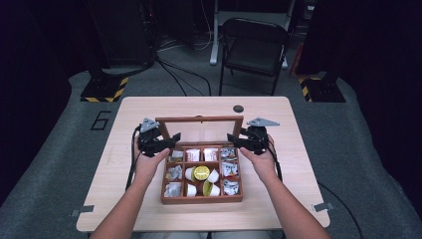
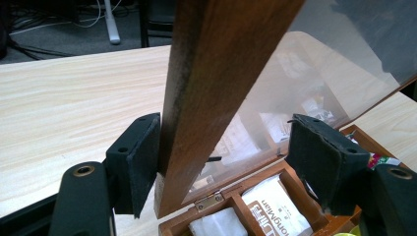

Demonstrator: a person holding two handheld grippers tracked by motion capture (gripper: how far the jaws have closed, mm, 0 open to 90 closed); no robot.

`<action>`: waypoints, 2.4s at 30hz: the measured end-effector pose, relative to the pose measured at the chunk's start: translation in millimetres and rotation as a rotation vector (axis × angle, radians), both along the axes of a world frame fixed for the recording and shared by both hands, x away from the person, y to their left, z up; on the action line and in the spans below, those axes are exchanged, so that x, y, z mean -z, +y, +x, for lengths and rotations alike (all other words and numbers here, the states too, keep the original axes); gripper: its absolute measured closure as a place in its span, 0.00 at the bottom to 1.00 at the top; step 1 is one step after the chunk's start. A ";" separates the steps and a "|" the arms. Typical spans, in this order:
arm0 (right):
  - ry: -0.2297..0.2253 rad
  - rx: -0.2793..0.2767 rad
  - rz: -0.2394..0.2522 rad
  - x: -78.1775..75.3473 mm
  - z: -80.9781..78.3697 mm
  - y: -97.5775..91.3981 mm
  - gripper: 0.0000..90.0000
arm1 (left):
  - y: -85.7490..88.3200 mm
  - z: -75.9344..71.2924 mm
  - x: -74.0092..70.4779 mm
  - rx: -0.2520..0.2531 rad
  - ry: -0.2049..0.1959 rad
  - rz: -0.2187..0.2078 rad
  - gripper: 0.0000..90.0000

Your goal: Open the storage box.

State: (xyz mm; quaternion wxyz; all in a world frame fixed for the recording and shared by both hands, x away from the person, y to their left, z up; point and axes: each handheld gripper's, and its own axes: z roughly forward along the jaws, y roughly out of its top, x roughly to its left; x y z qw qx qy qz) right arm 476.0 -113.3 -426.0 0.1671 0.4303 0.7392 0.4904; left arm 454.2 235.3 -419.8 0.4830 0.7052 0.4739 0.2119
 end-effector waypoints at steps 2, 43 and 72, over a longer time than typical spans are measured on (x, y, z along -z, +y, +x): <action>0.009 -0.001 0.004 1.0 0.4 0.1 0.42 | 0.1 0.3 0.1 0.001 0.000 0.002 0.33; 0.013 0.017 -0.044 15.2 8.6 6.9 0.52 | 0.4 5.7 17.1 -0.021 0.039 0.027 0.33; 0.058 -0.019 0.042 30.9 26.5 5.4 0.46 | -2.6 14.5 30.4 -0.051 0.055 0.030 0.33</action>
